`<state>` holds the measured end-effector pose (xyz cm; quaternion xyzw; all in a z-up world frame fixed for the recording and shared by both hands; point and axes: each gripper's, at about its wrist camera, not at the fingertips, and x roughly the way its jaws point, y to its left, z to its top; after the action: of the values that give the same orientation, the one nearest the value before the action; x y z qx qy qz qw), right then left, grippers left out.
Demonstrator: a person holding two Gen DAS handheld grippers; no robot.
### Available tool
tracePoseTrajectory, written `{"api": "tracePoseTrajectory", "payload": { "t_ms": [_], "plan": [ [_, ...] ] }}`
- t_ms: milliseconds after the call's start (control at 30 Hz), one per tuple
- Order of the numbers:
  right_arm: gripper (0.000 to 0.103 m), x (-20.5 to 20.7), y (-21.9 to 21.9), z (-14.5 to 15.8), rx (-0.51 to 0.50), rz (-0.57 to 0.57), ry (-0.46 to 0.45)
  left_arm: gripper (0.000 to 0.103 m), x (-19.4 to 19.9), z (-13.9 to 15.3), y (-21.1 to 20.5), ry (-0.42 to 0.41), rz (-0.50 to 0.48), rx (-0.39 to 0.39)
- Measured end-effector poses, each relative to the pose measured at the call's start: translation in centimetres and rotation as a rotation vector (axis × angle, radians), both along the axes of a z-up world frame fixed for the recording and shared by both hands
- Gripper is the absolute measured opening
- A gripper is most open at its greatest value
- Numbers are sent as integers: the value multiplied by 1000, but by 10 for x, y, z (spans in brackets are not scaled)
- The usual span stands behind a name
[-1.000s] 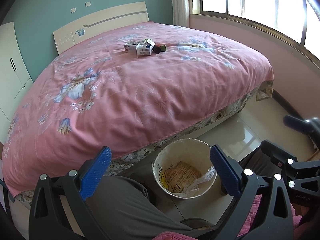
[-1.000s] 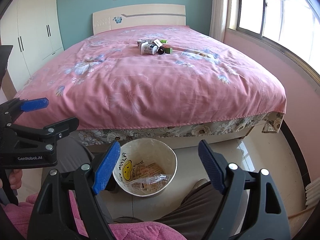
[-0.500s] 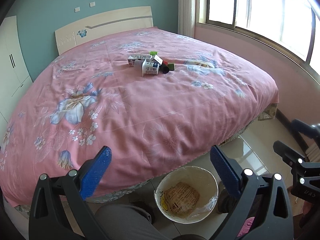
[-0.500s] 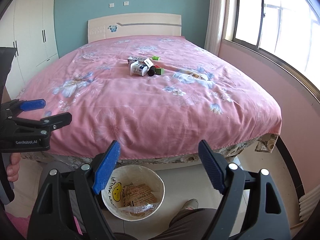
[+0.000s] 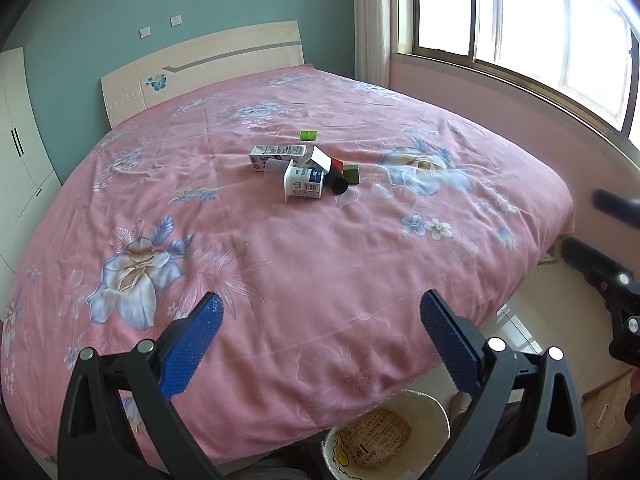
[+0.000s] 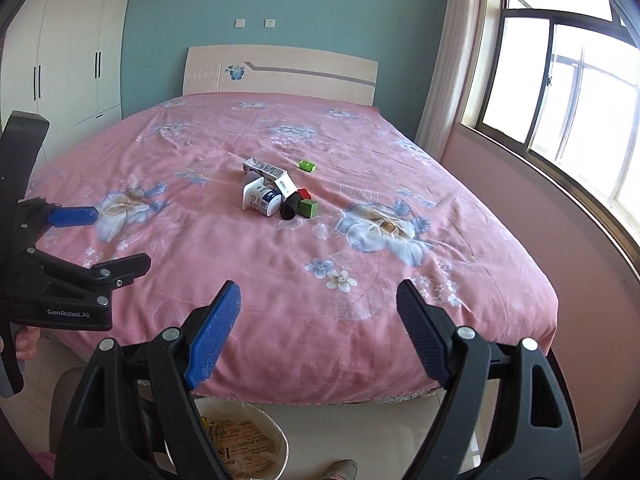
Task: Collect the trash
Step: 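Move both tools over the bed toward the pile of trash, then grasp the white yogurt cup with left tool while right tool grasps green sponge cube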
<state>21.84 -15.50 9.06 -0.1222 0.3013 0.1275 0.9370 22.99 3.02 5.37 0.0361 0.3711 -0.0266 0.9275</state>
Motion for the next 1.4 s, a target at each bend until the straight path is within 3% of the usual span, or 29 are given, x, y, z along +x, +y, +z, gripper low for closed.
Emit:
{"api": "tracePoseTrajectory", "payload": {
  "t_ms": [267, 533, 1033, 1400],
  "plan": [
    [79, 69, 2, -7, -64, 16, -4, 101, 67, -5, 2, 6, 18, 4],
    [79, 137, 12, -32, -105, 55, 23, 101, 136, -35, 5, 59, 31, 6],
    [79, 281, 49, -129, -253, 191, 155, 101, 247, -100, 10, 148, 8, -49],
    [79, 365, 69, -182, -189, 325, 310, 101, 297, -138, 19, 171, -2, -96]
  ]
}}
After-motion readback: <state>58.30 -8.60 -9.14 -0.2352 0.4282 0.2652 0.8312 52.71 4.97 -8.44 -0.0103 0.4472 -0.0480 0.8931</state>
